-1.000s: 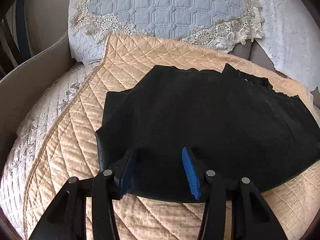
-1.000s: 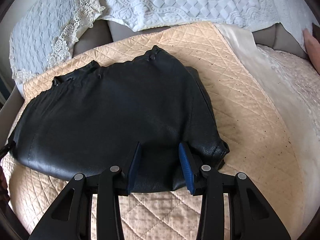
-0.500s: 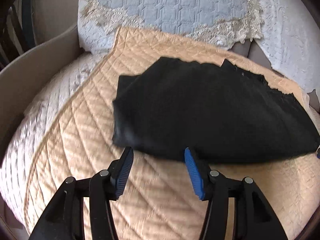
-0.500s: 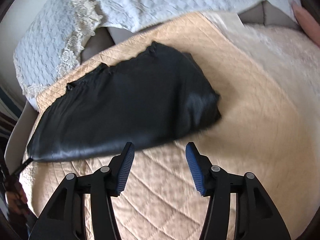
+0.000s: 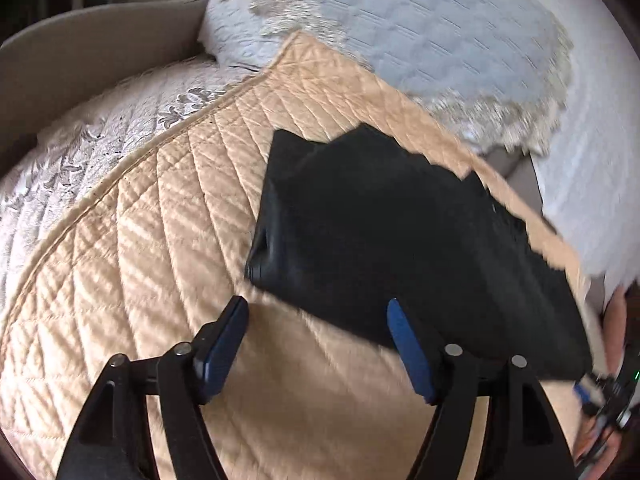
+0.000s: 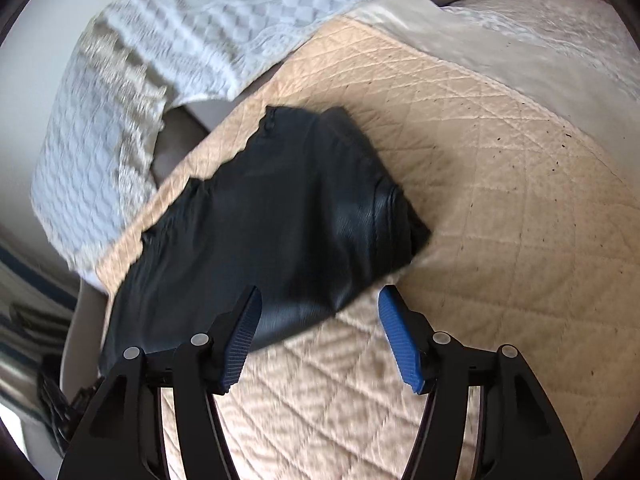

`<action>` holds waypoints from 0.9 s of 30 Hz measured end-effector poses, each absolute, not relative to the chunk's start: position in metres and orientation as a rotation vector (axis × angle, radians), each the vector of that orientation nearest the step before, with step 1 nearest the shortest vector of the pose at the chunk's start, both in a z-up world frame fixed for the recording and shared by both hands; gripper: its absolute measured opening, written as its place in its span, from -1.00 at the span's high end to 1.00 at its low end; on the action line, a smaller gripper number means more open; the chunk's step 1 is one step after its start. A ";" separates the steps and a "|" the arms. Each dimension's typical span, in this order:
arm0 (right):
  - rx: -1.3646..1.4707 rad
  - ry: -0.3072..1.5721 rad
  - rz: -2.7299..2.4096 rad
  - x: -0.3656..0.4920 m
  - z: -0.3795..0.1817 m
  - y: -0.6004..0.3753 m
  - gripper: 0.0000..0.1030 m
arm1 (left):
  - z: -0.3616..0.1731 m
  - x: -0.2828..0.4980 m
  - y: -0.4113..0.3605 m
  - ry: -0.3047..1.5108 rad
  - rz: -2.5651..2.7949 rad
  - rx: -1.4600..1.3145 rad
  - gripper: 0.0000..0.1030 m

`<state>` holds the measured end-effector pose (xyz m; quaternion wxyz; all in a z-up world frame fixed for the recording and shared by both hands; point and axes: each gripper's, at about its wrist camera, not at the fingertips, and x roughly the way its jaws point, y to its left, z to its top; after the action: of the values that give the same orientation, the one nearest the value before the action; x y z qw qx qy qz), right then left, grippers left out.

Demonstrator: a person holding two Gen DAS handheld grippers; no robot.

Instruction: Fold large clothes

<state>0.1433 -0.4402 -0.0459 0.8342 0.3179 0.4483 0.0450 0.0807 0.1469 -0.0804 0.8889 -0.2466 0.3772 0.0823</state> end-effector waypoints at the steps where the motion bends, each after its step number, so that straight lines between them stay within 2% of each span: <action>1: 0.689 0.936 0.079 0.144 -0.046 -0.444 -0.20 | -0.081 0.085 0.147 0.782 0.177 -0.517 -0.46; 14: 0.724 0.892 -0.019 0.169 -0.056 -0.453 -0.26 | -0.083 0.124 0.145 0.799 0.264 -0.436 -0.52; 17: 0.713 0.899 -0.052 0.175 -0.057 -0.449 -0.32 | -0.082 0.131 0.138 0.820 0.300 -0.372 -0.33; 18: 0.702 0.910 -0.061 0.177 -0.057 -0.448 -0.32 | -0.081 0.131 0.137 0.821 0.310 -0.361 -0.16; 19: 0.688 0.925 -0.074 0.179 -0.055 -0.447 -0.21 | -0.080 0.131 0.138 0.821 0.314 -0.359 0.05; 20: 0.677 0.937 -0.089 0.180 -0.054 -0.447 0.18 | -0.078 0.132 0.141 0.825 0.317 -0.359 0.15; 22: 0.699 0.955 -0.077 0.182 -0.054 -0.451 0.51 | -0.076 0.135 0.143 0.838 0.308 -0.344 0.47; 24: 0.727 0.957 -0.063 0.178 -0.047 -0.455 0.60 | -0.070 0.134 0.144 0.846 0.298 -0.313 0.60; 27: 0.689 0.936 -0.031 0.162 -0.026 -0.449 0.65 | -0.057 0.124 0.148 0.832 0.249 -0.313 0.66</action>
<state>0.1620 -0.4492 -0.0256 0.8357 0.3255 0.4421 -0.0146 0.1240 0.1482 -0.0574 0.8953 -0.1510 0.4015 0.1201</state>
